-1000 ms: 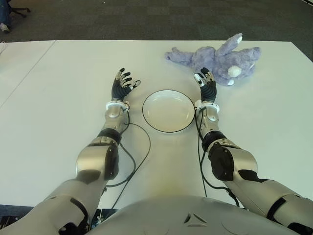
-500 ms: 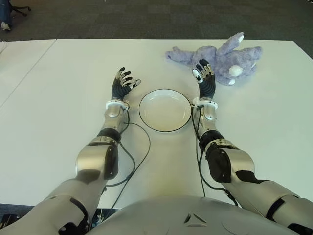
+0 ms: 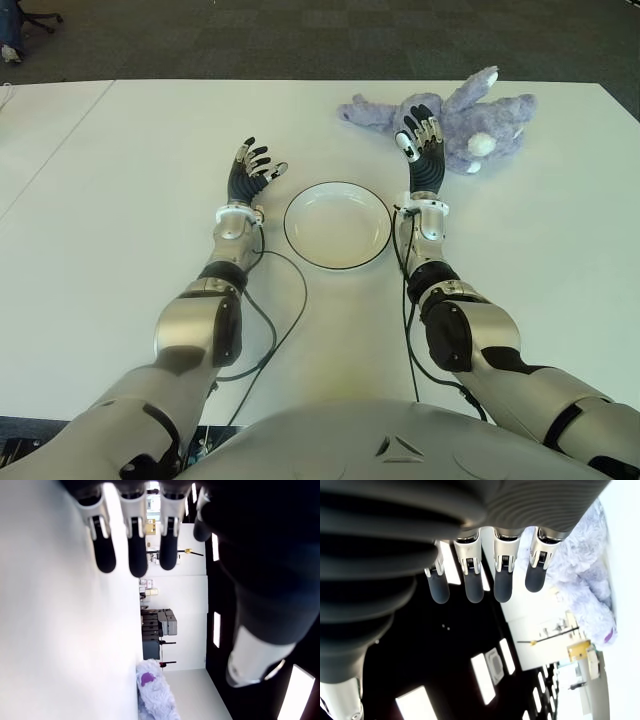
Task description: Put the doll into the plate.
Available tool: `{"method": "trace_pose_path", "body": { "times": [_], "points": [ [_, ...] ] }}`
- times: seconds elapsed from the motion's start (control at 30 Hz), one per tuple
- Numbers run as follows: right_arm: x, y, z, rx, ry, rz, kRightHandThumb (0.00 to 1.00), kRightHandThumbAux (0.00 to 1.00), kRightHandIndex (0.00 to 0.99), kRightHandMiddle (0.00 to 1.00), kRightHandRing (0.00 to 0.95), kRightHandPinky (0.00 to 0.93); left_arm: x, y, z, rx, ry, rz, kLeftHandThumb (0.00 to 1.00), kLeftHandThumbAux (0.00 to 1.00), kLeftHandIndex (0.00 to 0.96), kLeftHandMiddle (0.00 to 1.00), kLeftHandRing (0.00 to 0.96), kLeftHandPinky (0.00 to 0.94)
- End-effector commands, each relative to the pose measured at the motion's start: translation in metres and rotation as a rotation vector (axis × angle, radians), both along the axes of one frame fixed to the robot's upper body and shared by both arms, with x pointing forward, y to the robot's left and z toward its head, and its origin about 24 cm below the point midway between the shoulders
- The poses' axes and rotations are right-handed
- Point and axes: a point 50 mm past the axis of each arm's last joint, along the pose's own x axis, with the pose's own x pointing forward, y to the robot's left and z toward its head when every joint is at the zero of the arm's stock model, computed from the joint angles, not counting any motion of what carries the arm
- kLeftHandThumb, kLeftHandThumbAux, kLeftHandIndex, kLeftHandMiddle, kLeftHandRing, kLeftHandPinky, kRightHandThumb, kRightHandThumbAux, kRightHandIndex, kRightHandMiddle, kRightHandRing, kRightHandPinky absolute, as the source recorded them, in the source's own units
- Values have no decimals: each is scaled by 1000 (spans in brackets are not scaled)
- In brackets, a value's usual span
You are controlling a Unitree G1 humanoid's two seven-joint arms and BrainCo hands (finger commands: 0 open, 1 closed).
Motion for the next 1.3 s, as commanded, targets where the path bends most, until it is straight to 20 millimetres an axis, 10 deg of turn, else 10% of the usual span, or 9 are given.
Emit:
{"method": "trace_pose_path", "body": {
  "times": [0.03, 0.73, 1.3],
  "points": [
    [3, 13, 15, 19, -65, 25, 0, 691, 126, 128, 103, 95, -54, 4, -68, -47, 328, 45, 17, 790, 70, 198, 236, 263],
    [36, -10, 126, -98, -369, -59, 0, 725, 137, 150, 123, 115, -54, 2, -67, -28, 318, 41, 20, 784, 69, 208, 246, 252],
    [39, -36, 119, -312, -321, -82, 0, 783, 162, 155, 126, 94, -52, -5, -67, -33, 325, 44, 14, 788, 71, 206, 246, 269]
  ]
}}
